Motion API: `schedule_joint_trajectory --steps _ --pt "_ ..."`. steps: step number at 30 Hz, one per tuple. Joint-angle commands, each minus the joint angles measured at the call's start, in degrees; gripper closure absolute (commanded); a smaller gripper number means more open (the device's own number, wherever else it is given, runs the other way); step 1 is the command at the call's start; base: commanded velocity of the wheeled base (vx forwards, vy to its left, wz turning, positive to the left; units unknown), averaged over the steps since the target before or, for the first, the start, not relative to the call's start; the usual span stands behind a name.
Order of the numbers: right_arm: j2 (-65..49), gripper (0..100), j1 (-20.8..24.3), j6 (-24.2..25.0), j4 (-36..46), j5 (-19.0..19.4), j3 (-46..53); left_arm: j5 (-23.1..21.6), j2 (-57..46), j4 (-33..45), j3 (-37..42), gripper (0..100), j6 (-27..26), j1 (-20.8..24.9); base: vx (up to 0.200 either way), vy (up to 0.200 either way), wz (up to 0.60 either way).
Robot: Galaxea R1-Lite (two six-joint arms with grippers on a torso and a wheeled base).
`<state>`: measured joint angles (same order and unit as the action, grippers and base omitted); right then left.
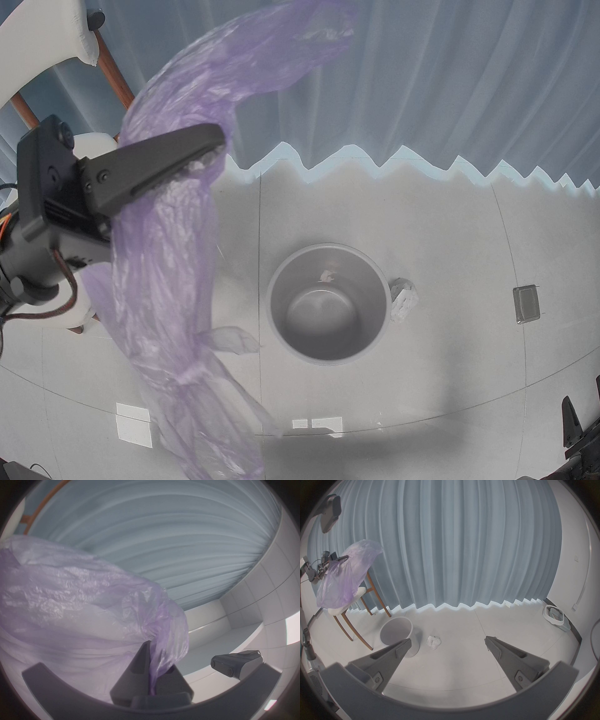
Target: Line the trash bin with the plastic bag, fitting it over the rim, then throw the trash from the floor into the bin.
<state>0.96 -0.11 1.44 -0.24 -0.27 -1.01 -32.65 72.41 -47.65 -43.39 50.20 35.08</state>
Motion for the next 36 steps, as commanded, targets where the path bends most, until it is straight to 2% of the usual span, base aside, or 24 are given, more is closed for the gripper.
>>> schedule_joint_trajectory --steps 1,3,7,20,23,36 --pt "-0.88 0 0.02 0.06 -0.02 0.00 1.01 0.04 5.90 -3.15 -0.12 100 3.41 4.91 0.000 0.000 0.00" --pt "-0.96 0 0.02 -0.03 -0.02 0.09 1.01 0.04 6.78 -5.26 -0.12 100 6.22 6.93 0.000 0.000 0.00" --pt "-0.96 0 0.02 0.06 -0.02 0.00 1.01 0.04 8.36 -7.10 0.14 100 7.10 7.10 0.000 0.000 0.00" --pt "-0.96 0 -0.07 0.06 -0.02 0.00 1.01 0.04 13.98 -12.64 0.41 100 6.40 3.85 0.000 0.000 0.00" --pt "-0.96 0 0.02 0.06 -0.02 0.00 1.01 -0.05 15.57 -14.75 0.50 100 6.40 1.83 0.000 0.000 0.00" --pt "-0.88 0 -0.07 0.06 -0.02 0.00 1.01 0.13 15.83 -15.28 2.43 100 5.96 -2.56 0.000 0.000 0.00"
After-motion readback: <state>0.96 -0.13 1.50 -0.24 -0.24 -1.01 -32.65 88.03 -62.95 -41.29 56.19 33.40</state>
